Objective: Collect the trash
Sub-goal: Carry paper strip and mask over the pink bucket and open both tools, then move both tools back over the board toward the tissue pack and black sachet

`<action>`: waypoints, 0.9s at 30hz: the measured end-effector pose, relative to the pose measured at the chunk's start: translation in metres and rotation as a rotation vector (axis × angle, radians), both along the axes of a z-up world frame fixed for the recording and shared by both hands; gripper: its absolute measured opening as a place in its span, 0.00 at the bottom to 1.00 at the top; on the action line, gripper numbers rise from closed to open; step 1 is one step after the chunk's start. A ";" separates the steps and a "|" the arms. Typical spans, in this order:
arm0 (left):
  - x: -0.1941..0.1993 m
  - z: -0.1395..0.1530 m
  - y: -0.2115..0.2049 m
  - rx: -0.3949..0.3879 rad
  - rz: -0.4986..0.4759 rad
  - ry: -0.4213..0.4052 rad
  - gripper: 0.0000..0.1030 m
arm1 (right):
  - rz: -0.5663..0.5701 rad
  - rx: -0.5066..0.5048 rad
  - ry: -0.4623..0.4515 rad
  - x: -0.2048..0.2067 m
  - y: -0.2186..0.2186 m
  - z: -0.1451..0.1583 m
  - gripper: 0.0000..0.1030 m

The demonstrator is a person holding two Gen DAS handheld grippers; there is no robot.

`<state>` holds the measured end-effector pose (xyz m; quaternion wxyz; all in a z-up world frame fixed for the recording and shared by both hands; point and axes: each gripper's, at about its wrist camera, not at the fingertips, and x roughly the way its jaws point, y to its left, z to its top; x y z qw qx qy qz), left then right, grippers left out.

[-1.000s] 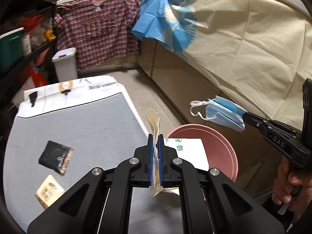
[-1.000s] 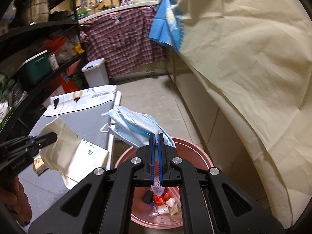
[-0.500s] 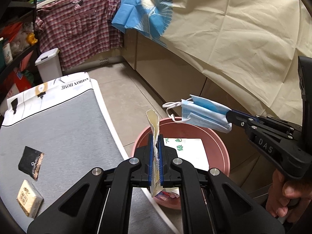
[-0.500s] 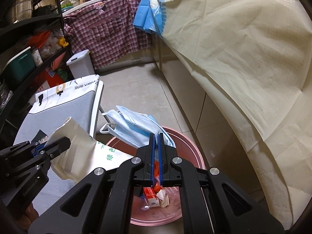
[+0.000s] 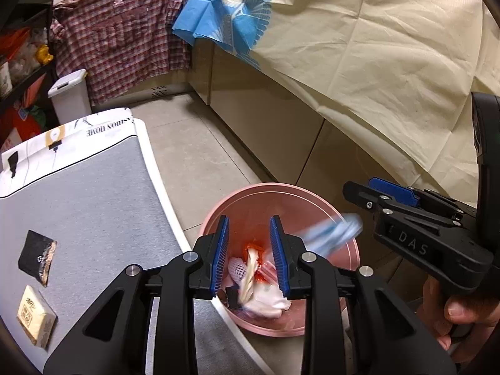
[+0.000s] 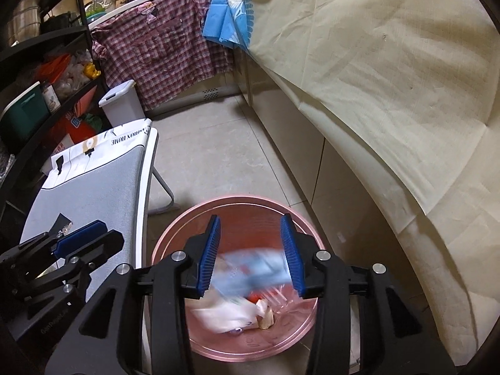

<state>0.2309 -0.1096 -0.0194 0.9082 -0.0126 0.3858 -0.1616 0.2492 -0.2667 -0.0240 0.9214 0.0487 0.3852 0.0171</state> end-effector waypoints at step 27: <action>-0.058 0.010 0.171 0.055 0.227 -0.038 0.50 | 0.271 -0.019 -0.181 -0.033 0.093 0.026 0.55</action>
